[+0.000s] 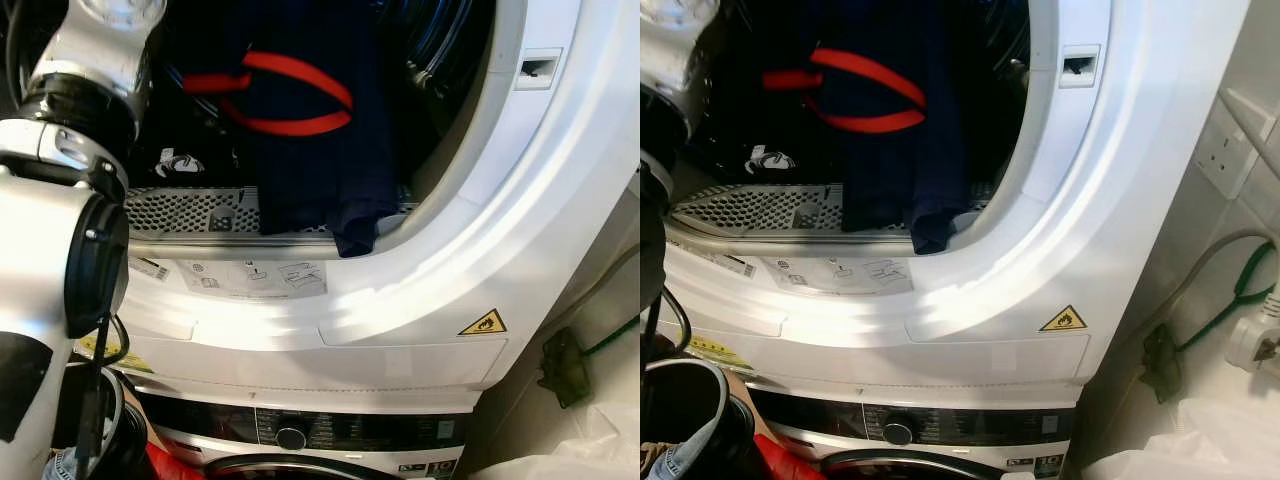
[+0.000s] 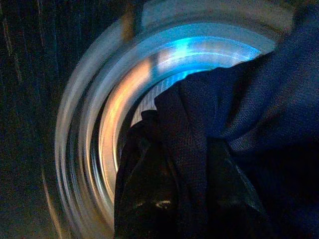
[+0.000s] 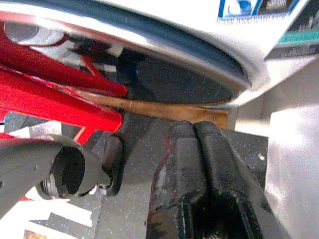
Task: Clothes washing
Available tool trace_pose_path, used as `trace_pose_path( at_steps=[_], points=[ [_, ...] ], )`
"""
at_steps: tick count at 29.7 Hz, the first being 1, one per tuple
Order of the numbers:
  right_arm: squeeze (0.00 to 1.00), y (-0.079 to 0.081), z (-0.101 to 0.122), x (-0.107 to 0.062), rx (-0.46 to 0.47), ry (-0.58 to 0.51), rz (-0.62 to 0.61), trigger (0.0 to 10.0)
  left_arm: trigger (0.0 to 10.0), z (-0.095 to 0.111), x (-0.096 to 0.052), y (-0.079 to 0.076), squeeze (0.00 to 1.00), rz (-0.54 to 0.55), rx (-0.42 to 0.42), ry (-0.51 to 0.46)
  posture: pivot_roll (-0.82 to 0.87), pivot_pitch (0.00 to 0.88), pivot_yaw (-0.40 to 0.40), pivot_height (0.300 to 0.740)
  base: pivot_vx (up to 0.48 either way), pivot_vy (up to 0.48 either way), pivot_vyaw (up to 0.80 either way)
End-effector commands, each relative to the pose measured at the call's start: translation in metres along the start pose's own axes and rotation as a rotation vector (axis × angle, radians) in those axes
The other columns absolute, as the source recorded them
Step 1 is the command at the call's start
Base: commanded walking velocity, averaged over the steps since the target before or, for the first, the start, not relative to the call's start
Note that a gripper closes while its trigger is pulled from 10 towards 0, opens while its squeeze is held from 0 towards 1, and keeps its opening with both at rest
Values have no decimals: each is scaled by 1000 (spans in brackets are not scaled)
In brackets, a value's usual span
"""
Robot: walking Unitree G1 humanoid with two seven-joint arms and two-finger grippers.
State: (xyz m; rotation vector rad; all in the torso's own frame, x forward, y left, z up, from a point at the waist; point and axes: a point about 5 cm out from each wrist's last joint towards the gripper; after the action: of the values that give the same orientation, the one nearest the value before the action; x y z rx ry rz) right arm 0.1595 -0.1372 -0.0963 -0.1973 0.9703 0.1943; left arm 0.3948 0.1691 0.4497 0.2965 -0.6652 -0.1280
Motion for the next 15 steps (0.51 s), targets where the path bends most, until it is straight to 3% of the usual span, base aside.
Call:
trace_pose_path(
  at_steps=[1, 4, 7, 15],
  points=[
    [0, 4, 0, 0, 20, -5, 5, 10000, 10000, -20, -7, 9, 0, 66, -59, 102, 74, 0, 117, 740, 0, 0, 0],
    [0, 3, -1, 0, 24, -4, 2, 10000, 10000, -42, -13, 3, 0, 35, -135, 220, 69, 0, 114, 740, 0, 0, 0],
    [0, 2, -3, -1, 28, 1, -2, 10000, 10000, -60, -21, -6, 0, -42, -269, 297, 61, 0, 115, 740, 0, 0, 0],
    [0, 1, -5, -1, 38, 5, -7, 10000, 10000, -61, -22, -21, 0, -255, -259, 303, 57, 0, 121, 740, 0, 0, 0]
  ],
)
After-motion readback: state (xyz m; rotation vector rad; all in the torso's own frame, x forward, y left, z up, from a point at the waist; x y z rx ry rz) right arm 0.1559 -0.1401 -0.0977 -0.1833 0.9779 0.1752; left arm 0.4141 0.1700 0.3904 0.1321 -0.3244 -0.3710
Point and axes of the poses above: a point about 5 cm out from each wrist's last joint towards the gripper, its own x axis pointing out of the wrist towards the gripper, its own z axis along the axis of the wrist's last joint, y = z × x, and after that the axes turned 10 degrees about -x, right-handed
